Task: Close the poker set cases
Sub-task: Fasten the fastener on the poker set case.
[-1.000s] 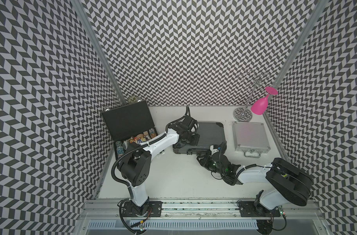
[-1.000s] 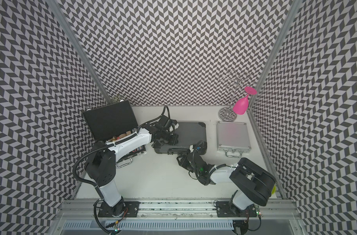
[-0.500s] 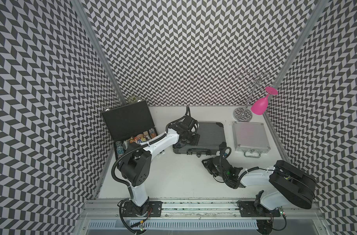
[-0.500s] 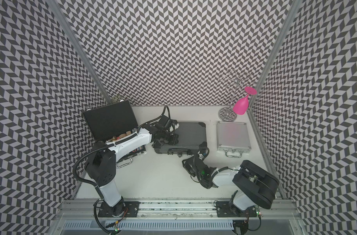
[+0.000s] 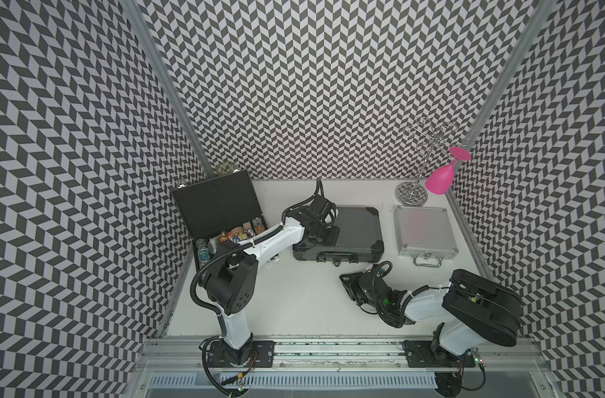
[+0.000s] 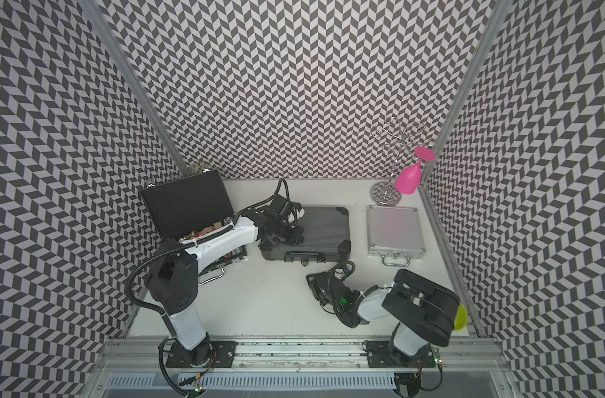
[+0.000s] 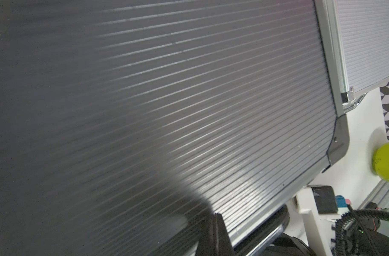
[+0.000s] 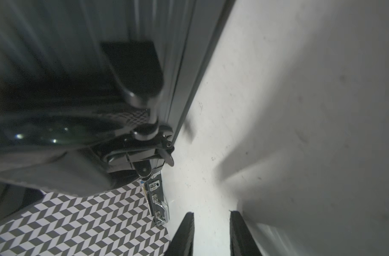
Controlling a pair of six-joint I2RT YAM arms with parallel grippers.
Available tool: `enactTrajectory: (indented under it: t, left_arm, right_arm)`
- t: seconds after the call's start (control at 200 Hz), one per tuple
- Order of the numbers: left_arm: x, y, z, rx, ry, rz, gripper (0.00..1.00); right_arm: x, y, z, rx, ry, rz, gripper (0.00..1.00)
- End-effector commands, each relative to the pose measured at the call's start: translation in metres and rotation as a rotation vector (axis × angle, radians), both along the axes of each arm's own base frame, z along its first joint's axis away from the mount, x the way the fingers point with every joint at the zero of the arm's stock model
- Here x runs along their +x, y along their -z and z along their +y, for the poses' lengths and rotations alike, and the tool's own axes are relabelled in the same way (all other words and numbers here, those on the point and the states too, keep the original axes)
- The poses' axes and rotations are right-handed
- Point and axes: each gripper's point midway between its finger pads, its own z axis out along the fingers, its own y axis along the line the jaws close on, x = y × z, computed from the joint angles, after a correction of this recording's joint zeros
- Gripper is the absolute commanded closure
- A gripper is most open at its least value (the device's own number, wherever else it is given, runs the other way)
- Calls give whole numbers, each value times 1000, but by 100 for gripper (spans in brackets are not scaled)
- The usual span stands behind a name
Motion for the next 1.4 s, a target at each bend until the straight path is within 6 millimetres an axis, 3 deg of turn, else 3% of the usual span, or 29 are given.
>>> enactTrajectory:
  t: [0.0, 0.24, 0.541, 1.161, 1.397]
  left_arm:
    - [-24, 59, 25, 162, -8, 149, 100]
    - [-25, 54, 27, 159, -3, 141, 100]
    - [-28, 47, 36, 159, 7, 122, 100]
    - [-31, 35, 42, 130, 6, 97, 100]
    - [-29, 32, 45, 150, -2, 76, 100]
  right_arm:
    - [12, -18, 4, 141, 115, -10, 70]
    - [29, -17, 6, 141, 203, -17, 75]
    - [34, 2, 18, 132, 198, 8, 76]
    - [46, 32, 6, 61, 353, 89, 84]
    - [36, 56, -15, 29, 430, 163, 90]
